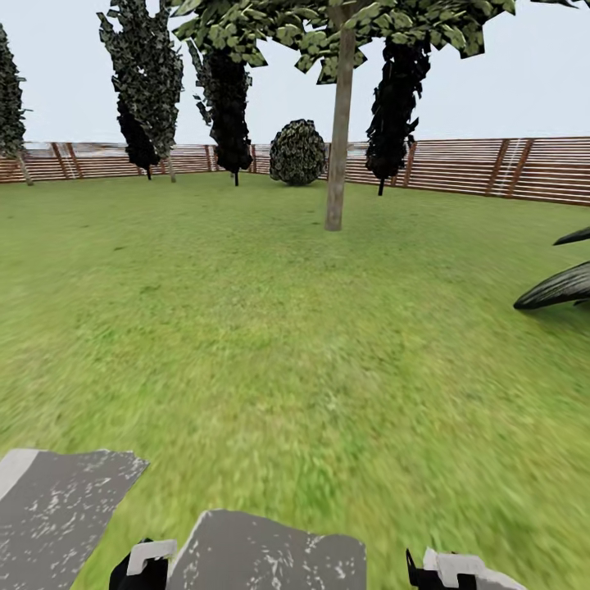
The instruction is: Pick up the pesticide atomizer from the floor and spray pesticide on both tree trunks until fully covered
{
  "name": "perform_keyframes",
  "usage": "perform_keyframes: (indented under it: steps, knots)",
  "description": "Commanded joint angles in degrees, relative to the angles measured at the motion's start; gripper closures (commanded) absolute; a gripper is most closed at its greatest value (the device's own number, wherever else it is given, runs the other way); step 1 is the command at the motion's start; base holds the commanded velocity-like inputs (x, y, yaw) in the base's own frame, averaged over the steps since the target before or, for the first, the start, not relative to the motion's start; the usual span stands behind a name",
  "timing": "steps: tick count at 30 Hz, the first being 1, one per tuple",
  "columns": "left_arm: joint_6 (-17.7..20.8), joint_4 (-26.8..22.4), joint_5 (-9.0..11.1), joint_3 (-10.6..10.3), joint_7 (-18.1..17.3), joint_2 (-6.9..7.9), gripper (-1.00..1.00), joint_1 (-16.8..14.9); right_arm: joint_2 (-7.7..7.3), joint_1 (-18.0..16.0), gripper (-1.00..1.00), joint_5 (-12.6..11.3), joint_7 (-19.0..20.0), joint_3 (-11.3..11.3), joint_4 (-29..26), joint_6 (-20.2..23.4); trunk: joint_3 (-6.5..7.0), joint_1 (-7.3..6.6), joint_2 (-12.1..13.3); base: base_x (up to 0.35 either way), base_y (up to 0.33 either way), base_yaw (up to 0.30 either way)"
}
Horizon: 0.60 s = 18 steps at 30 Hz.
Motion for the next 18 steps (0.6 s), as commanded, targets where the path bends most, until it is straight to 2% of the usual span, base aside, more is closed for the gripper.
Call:
perform_keyframes:
  steps: [1,18]
  knots:
    - [0.0,0.0,0.0,0.0,0.0,0.00,1.00,0.0,0.00,0.0,-1.00,0.0,0.0,0.0,0.0,0.0,0.00,0.00,0.0,0.339,0.000,0.000]
    - [0.0,0.0,0.0,0.0,0.0,0.02,1.00,0.0,0.00,0.0,-1.00,0.1,0.0,0.0,0.0,0.0,-0.75,0.00,0.0,0.339,0.000,0.000]
